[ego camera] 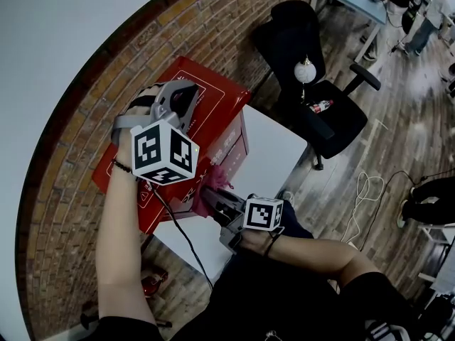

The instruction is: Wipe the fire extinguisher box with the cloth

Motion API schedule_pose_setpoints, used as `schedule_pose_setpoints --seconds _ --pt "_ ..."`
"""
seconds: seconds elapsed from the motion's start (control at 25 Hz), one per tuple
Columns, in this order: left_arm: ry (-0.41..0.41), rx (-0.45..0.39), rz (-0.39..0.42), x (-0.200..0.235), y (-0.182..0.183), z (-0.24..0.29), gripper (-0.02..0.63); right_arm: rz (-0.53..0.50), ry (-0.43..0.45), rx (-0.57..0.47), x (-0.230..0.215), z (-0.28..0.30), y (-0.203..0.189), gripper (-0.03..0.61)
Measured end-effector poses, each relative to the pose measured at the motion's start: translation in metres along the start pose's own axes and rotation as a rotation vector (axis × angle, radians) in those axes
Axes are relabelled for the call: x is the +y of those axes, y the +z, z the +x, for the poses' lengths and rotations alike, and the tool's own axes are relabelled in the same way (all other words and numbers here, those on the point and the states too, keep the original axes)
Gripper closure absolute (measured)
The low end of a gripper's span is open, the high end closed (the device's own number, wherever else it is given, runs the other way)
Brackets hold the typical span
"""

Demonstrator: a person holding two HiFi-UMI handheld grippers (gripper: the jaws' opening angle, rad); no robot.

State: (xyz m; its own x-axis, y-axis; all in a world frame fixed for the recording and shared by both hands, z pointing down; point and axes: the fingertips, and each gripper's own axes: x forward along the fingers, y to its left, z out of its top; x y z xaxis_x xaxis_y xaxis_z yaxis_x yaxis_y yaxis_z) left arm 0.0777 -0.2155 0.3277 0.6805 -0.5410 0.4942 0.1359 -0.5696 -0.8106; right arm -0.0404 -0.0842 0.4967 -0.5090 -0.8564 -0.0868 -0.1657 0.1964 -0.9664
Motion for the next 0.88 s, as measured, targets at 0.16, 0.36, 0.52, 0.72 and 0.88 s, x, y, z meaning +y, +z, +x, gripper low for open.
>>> schedule_pose_setpoints --seconds 0.16,0.36,0.52,0.72,0.88 --pt "0.002 -0.001 0.001 0.000 0.000 0.000 0.584 0.015 -0.021 0.006 -0.014 0.000 -0.003 0.517" --pt "0.005 -0.003 0.001 0.000 0.000 0.000 0.584 0.021 -0.055 0.010 -0.031 -0.001 -0.006 0.517" --pt "0.006 -0.004 0.002 0.001 0.000 -0.001 0.584 0.029 -0.079 0.012 -0.043 -0.002 -0.008 0.517" --pt "0.010 -0.008 0.003 0.001 0.000 -0.001 0.584 0.031 -0.091 0.014 -0.054 -0.002 -0.011 0.517" --pt "0.012 -0.009 0.004 0.001 0.001 -0.002 0.584 0.024 -0.095 0.014 -0.058 -0.002 -0.012 0.517"
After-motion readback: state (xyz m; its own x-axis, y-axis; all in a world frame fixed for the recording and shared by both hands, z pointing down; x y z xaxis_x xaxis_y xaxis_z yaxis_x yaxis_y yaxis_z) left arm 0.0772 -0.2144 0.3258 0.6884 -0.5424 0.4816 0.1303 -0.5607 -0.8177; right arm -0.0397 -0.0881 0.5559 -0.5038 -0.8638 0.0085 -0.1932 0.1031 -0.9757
